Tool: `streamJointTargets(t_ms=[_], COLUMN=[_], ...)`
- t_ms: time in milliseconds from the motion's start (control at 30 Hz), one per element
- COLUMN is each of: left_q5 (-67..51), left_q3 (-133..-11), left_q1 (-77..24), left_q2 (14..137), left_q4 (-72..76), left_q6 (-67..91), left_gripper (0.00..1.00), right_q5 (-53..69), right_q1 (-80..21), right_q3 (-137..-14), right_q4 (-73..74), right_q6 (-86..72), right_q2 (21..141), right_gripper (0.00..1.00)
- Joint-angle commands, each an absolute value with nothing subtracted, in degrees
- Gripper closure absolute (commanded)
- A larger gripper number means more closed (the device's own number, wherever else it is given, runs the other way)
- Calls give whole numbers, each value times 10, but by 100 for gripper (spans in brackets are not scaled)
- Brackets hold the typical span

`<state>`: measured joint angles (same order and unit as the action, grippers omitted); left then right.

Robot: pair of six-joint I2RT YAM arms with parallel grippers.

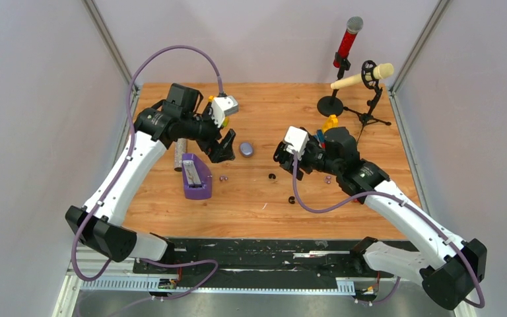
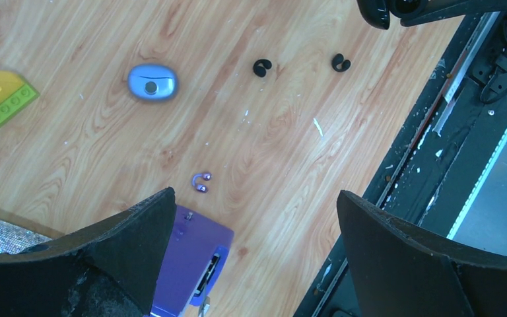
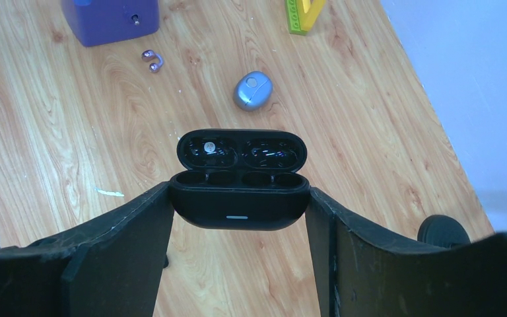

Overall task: Insert the wireless bluetooth earbuds into the charging case
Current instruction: Open the charging case.

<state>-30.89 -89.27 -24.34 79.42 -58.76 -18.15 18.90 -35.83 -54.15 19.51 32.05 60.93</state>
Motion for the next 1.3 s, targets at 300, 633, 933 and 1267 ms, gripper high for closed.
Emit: streamJointTargets(t_ms=[300,633,933,1267], left_q5=[-300,-344,-391,-385], left_q3=[-907,-940,-966,-1013], left_q1=[-235,-234,-235,-266], left_q2=[798,816,874,944], left_q4=[-582,-574,-532,-529], left_q6=[-179,-152,-94,-73], left_gripper=[0,0,0,0], right_q5=[206,199,205,215], right_q1=[-359,-361,-361,-362], right_q3=[-526,-507,-494,-488], right_q4=[171,145,134,132], right_q6=[328,328,336,339], right_q2=[575,559,556,550], right_gripper=[42,42,41,40])
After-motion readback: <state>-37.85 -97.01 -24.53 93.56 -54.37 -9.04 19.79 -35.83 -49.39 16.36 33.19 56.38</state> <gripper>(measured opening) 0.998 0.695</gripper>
